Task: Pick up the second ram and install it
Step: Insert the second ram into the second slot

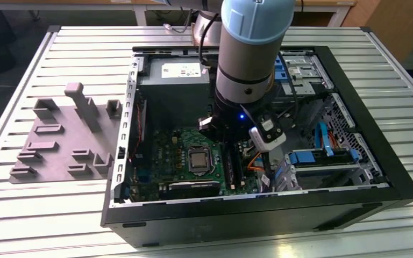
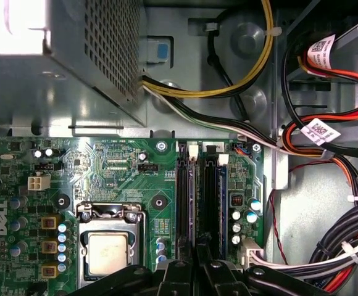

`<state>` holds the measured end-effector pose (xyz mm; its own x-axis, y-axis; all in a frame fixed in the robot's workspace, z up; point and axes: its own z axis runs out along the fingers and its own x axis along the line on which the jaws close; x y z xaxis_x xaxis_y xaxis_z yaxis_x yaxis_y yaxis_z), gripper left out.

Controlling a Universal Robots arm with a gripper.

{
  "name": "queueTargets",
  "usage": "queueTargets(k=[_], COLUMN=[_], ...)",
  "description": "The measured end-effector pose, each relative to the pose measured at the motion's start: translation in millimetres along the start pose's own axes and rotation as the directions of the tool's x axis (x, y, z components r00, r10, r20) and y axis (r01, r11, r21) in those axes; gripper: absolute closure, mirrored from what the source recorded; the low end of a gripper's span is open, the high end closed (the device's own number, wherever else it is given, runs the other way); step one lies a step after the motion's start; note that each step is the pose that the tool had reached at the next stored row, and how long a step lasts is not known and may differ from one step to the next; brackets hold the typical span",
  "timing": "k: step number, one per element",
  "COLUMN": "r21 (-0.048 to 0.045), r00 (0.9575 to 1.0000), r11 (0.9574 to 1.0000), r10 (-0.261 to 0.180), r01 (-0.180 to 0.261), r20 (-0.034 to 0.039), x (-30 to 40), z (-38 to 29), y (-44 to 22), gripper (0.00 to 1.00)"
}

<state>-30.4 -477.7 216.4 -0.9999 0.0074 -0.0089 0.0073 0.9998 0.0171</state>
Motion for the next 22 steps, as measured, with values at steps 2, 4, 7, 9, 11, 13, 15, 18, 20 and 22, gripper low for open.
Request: queueTargets(k=[2,4,7,9,11,13,15,18,20,22], r21=[-0.0001,0.0003,0.0000,0.0005,0.0006,0.0005,0.0004,0.0003,0.0004,0.0004], r00=[1.0000,1.0000,1.0000,1.0000,1.0000,1.0000,1.0000,1.0000,1.0000,1.0000], r11=[1.0000,1.0000,1.0000,1.0000,1.0000,1.0000,1.0000,1.0000,1.0000,1.0000], r10=[0.000,0.000,0.000,0.000,0.000,0.000,0.000,0.000,0.000,0.000], r01=[0.000,0.000,0.000,0.000,0.000,0.000,0.000,0.000,0.000,0.000], r20=[0.0000,-0.0001,0.0001,-0.0002,-0.0002,-0.0002,-0.0001,-0.0001,-0.0001,-0.0002], x=[0.0,-0.1,-1.1,-1.0,-1.0,-0.9,-0.8,-0.7,-0.8,-0.7], z=[-0.1,-0.3,-0.1,-0.1,0.1,0.2,0.3,0.3,0.3,0.4], y=[0.0,0.1,0.5,0.5,0.5,0.5,0.5,-0.1,-0.3,-0.5], gripper=[0.86,0.86,0.86,0.86,0.86,0.86,0.86,0.86,0.86,0.86])
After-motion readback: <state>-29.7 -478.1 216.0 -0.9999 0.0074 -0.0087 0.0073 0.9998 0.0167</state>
